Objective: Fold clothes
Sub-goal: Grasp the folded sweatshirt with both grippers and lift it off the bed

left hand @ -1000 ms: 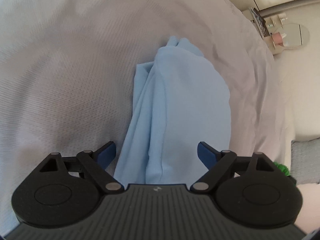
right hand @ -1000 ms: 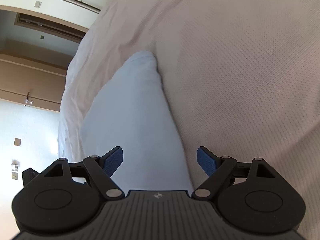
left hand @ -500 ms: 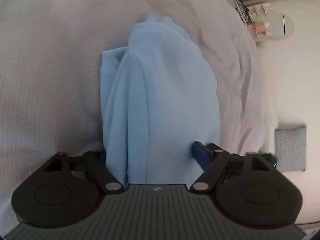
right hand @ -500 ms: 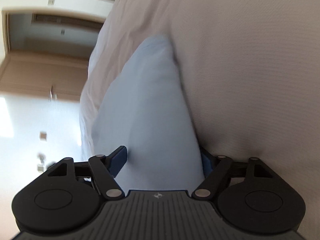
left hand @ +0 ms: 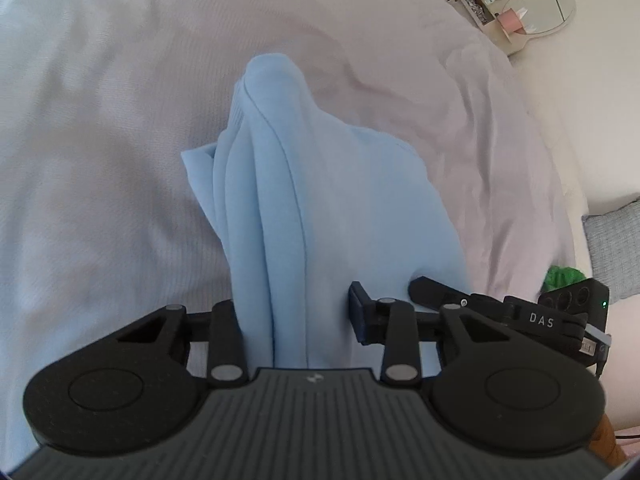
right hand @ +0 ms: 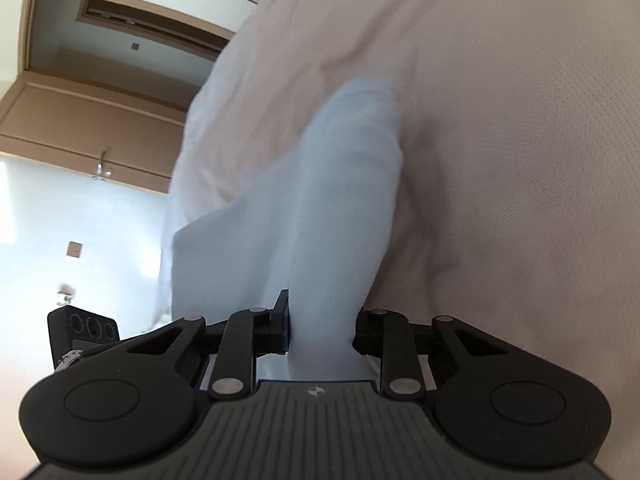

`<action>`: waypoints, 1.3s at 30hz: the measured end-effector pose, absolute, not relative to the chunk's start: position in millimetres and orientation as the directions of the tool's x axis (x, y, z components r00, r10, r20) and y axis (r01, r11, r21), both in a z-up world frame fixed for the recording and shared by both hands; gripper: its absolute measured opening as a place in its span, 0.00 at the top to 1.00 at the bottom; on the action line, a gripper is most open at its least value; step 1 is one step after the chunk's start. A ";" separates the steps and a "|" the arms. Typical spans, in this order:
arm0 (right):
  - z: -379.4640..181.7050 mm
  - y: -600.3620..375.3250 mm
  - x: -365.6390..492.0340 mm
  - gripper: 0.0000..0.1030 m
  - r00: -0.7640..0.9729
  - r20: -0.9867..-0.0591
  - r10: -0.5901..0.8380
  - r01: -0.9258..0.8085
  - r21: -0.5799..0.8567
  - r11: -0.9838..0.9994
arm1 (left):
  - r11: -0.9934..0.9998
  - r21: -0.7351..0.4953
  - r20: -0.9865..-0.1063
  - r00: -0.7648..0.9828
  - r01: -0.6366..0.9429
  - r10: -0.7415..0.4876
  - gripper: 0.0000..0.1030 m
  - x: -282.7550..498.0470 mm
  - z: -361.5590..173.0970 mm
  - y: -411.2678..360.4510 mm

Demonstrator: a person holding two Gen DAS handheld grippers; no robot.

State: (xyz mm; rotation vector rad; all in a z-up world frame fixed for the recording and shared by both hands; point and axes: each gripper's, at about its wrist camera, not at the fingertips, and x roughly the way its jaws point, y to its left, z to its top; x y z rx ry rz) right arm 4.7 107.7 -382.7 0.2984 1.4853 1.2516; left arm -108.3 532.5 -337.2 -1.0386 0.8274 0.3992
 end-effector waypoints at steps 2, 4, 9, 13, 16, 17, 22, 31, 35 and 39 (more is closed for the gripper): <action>-369.5 99.2 -8.1 0.75 -0.352 -0.560 0.750 -0.416 0.811 0.410 | 0.473 -0.600 -0.759 0.646 -0.645 -0.081 0.69 -122.9 -324.5 524.0; -356.1 94.5 -20.4 0.75 -0.350 -0.554 0.755 -0.409 0.815 0.409 | 0.471 -0.603 -0.756 0.650 -0.643 -0.080 0.69 -139.1 -313.3 515.3; -330.6 98.3 -66.8 0.75 -0.348 -0.547 0.761 -0.408 0.820 0.402 | 0.470 -0.607 -0.750 0.658 -0.641 -0.069 0.69 -191.5 -290.5 511.6; -307.1 109.1 -117.7 0.75 -0.337 -0.538 0.773 -0.425 0.819 0.386 | 0.472 -0.620 -0.730 0.682 -0.627 -0.052 0.69 -251.8 -273.1 528.0; -289.4 125.7 -170.0 0.75 -0.321 -0.526 0.788 -0.443 0.819 0.366 | 0.482 -0.632 -0.710 0.703 -0.607 -0.044 0.69 -308.7 -259.9 553.8; -283.9 132.3 -188.8 0.75 -0.315 -0.520 0.794 -0.448 0.819 0.359 | 0.486 -0.635 -0.703 0.710 -0.601 -0.042 0.69 -327.9 -255.4 563.4; -269.2 190.0 -297.5 0.75 -0.323 -0.454 0.830 -0.420 0.855 0.304 | 0.510 -0.585 -0.722 0.692 -0.631 0.027 0.69 -442.5 -220.3 617.0; -257.9 339.0 -451.8 0.75 -0.403 -0.359 0.842 -0.422 0.889 0.177 | 0.500 -0.494 -0.749 0.640 -0.712 0.172 0.69 -603.8 -183.1 706.8; -263.6 354.1 -484.4 0.75 -0.419 -0.369 0.829 -0.449 0.878 0.164 | 0.480 -0.493 -0.757 0.629 -0.726 0.174 0.68 -644.4 -197.9 731.1; -296.5 383.9 -509.2 0.71 -0.439 -0.421 0.794 -0.442 0.870 0.216 | 0.424 -0.499 -0.793 0.596 -0.756 0.129 0.66 -677.2 -247.2 757.1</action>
